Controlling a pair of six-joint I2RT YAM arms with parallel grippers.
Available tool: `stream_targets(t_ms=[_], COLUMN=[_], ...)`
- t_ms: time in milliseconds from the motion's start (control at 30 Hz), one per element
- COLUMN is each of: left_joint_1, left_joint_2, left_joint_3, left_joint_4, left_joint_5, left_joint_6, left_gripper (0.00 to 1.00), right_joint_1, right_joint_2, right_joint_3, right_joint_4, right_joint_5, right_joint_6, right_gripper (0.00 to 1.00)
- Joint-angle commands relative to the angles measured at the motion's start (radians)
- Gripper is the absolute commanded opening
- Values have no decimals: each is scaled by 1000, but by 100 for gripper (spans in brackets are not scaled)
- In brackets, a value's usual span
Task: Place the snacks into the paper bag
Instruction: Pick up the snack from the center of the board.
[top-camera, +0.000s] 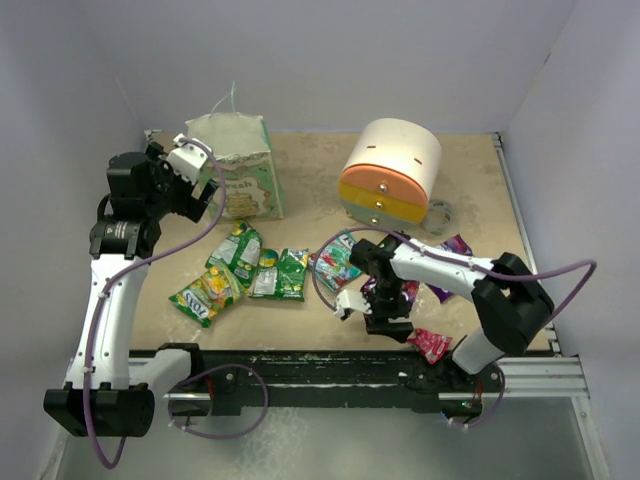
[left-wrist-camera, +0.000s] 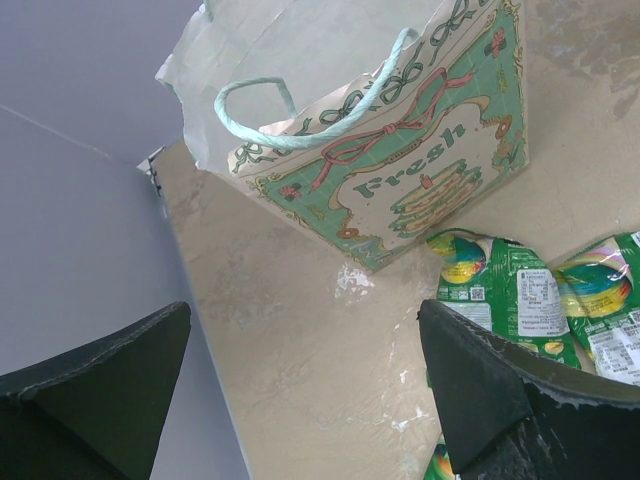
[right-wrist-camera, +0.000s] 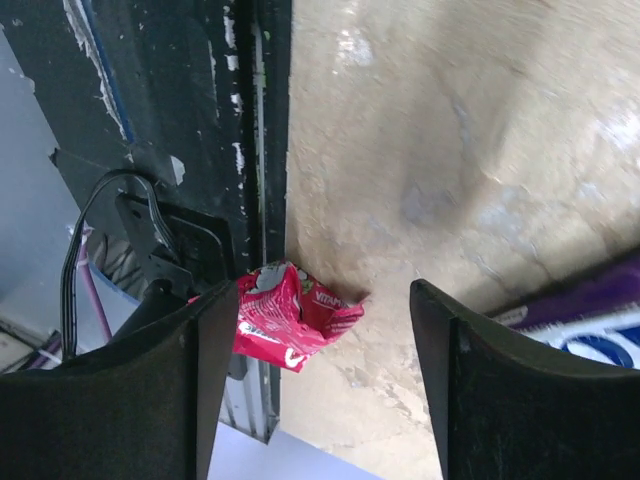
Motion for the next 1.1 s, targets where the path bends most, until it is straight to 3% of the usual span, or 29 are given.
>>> stream_targets(t_ms=[0,367,533,667,1067], left_joint_1=[6,6,7,6,6], left_joint_2=[3,-1,-5,-5,-7], left_joint_3=[17,-4,-5,-8,-10], left_joint_4=[48,65,63,66,66], left_joint_5=[-12,-17,-19,-21,-26], left_joint_6=[12,18,20,20,22], left_gripper=[99,99,99,99,99], right_joint_1=[54,136,139,144,145], right_joint_2=[38,103,130,145,162], right_joint_3=[-29,-19,-9,-5,-13], right_joint_4=[-21,-8,-9,-19,-30], right_joint_5=[34,96,115,154,179], right_joint_6=[52,149,170,189,201], right_gripper=[75,67,50,27,27])
